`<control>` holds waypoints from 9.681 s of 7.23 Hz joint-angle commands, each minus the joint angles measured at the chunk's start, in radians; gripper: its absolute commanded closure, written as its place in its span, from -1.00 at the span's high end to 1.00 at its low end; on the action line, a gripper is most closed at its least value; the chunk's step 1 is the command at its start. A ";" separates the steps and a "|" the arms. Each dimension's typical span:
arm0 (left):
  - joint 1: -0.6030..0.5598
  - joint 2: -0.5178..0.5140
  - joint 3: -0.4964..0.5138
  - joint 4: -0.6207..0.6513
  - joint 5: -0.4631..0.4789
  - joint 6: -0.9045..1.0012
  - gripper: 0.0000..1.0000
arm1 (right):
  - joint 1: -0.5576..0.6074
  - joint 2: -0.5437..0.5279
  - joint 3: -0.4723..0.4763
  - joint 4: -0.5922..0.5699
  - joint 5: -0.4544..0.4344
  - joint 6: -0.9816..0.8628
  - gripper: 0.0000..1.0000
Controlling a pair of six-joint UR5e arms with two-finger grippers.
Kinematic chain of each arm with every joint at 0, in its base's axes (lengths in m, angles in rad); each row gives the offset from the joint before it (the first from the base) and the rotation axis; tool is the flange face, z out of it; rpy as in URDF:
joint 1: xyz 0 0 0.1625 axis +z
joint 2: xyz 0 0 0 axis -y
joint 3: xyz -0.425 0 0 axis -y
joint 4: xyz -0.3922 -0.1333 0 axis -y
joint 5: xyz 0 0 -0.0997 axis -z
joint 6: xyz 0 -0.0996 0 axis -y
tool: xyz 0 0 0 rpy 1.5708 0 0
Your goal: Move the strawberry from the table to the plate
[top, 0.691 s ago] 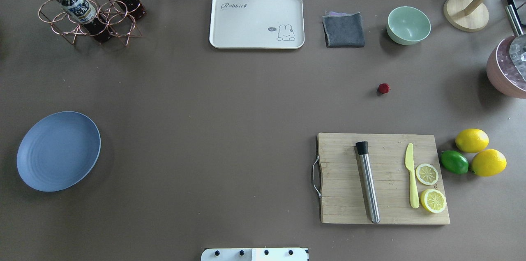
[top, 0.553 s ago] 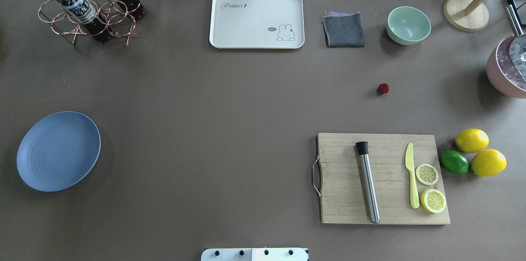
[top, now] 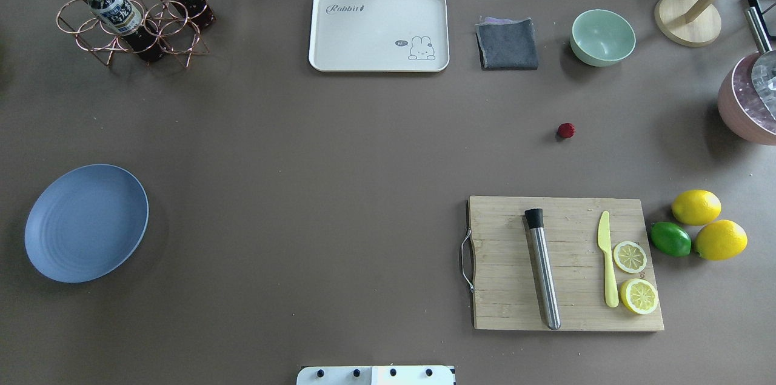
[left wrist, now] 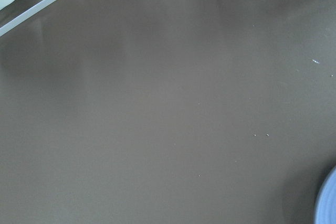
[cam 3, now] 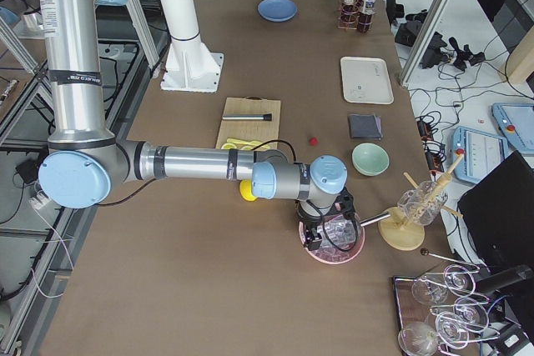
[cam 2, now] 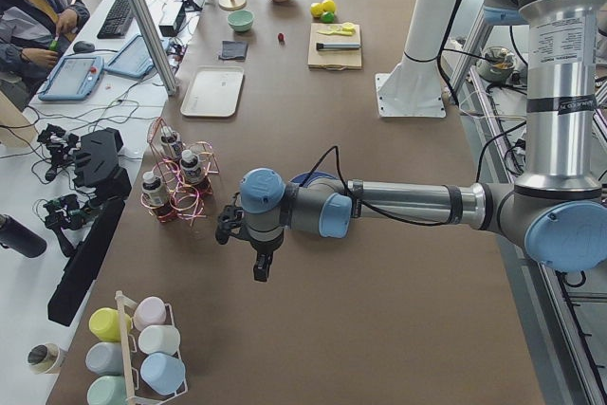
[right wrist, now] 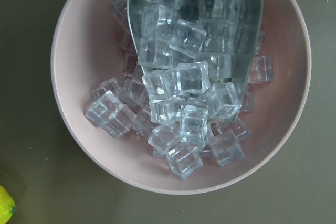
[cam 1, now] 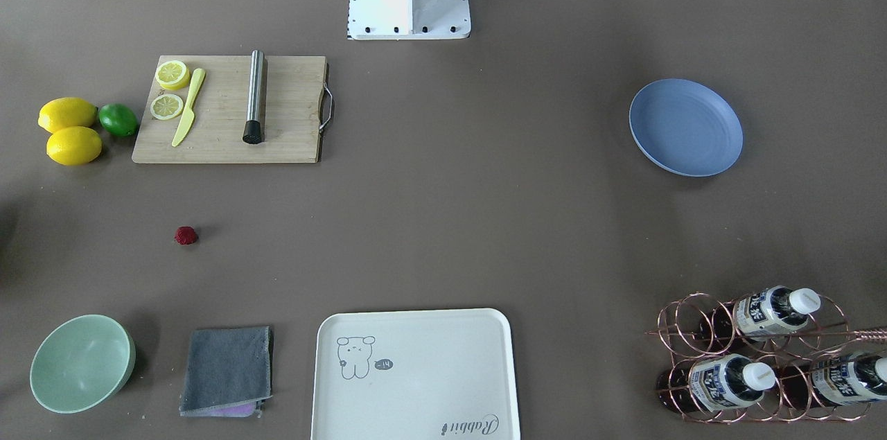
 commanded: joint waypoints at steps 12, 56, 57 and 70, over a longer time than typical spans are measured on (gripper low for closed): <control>0.380 0.071 0.039 -0.543 -0.002 -0.540 0.95 | -0.020 -0.004 0.019 0.002 0.064 -0.003 1.00; 0.885 -0.613 0.040 -0.425 0.299 -1.438 0.95 | -0.598 0.354 -0.058 0.302 -0.137 0.852 -1.00; 0.858 -0.612 0.040 -0.424 0.265 -1.436 0.95 | -0.601 0.363 -0.034 0.292 -0.137 0.870 -1.00; 0.670 -0.475 0.107 -0.437 0.101 -1.159 0.94 | -1.005 0.684 -0.003 0.199 -0.409 1.465 1.00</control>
